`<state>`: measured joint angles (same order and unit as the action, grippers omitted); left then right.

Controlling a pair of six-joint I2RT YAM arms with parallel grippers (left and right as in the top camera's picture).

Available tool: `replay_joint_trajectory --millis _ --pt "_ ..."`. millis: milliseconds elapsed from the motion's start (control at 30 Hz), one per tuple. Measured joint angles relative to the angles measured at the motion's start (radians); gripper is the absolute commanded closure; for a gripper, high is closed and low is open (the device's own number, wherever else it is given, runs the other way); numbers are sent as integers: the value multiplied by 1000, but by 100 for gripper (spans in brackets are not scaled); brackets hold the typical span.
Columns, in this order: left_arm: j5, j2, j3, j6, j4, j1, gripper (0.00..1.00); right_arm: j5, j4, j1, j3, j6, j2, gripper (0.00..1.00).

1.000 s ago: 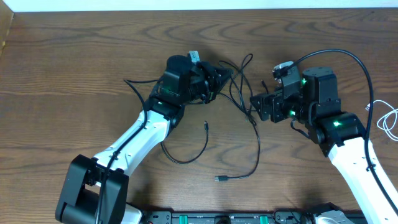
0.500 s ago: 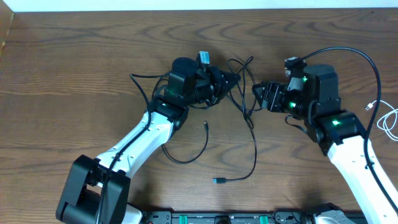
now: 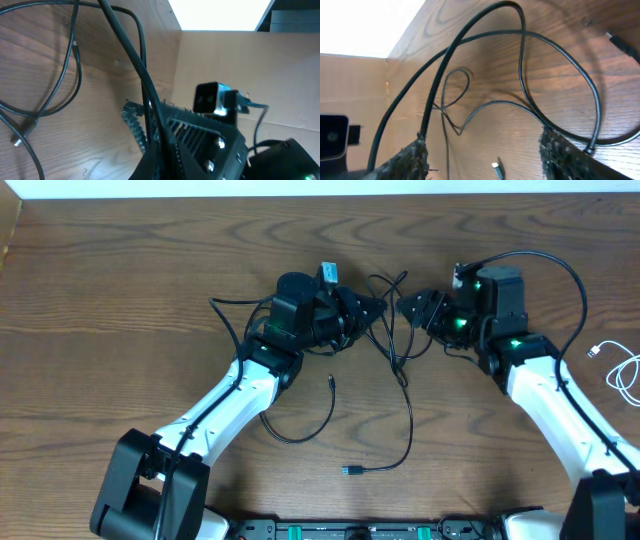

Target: Untangle cables

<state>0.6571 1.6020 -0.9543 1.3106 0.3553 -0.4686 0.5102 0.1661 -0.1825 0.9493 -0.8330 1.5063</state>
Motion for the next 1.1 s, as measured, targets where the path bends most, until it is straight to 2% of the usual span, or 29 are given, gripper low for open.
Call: replay_joint_trajectory --millis 200,533,600,667,733,767,867,1100 --pt "0 0 0 0 0 0 92 11 -117 8 0 -132 39 28" --pt "0 0 0 -2 0 0 92 49 -254 -27 0 -306 114 34" --pt "0 0 0 -2 0 0 92 57 -291 -39 0 -322 142 41" --pt "0 0 0 -2 0 0 92 65 -323 -44 0 -343 163 58" --pt "0 0 0 -2 0 0 92 75 -349 -45 2 -359 180 95" --pt "1 0 0 -3 0 0 92 80 -357 -44 3 -368 186 99" --pt "3 0 0 -3 -11 0 92 87 -360 -44 3 -340 191 99" --pt "3 0 0 -44 -166 30 92 108 -298 12 3 -153 156 99"
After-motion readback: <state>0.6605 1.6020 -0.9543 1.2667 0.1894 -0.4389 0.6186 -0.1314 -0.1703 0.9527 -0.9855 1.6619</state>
